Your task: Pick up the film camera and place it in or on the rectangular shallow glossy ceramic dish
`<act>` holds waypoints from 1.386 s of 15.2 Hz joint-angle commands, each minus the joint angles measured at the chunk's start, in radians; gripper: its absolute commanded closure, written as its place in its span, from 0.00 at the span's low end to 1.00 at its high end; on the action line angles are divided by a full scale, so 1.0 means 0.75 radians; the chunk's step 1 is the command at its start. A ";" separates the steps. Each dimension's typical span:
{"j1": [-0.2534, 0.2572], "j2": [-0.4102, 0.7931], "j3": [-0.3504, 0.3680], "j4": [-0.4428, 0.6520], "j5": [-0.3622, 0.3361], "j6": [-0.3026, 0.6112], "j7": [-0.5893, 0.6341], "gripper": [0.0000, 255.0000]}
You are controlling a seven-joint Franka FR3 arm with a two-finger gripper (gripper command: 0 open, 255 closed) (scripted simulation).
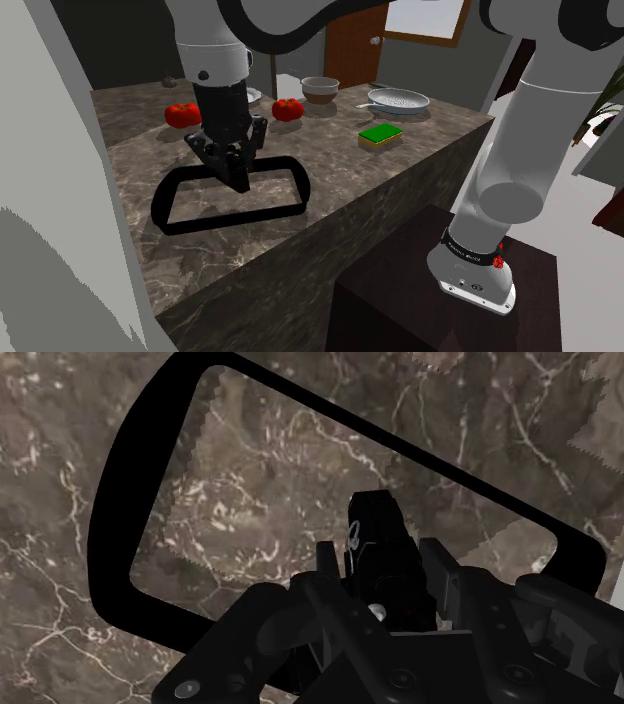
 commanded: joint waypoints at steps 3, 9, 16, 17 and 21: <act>0.000 0.000 0.000 0.000 0.000 0.001 0.000 1.00; 0.000 0.000 0.000 0.000 0.000 0.001 0.000 0.00; 0.005 0.012 0.004 0.182 -0.007 -0.172 0.005 0.00; 0.005 0.012 0.004 0.182 -0.007 -0.172 0.005 0.00; 0.005 0.012 0.004 0.182 -0.007 -0.172 0.005 0.00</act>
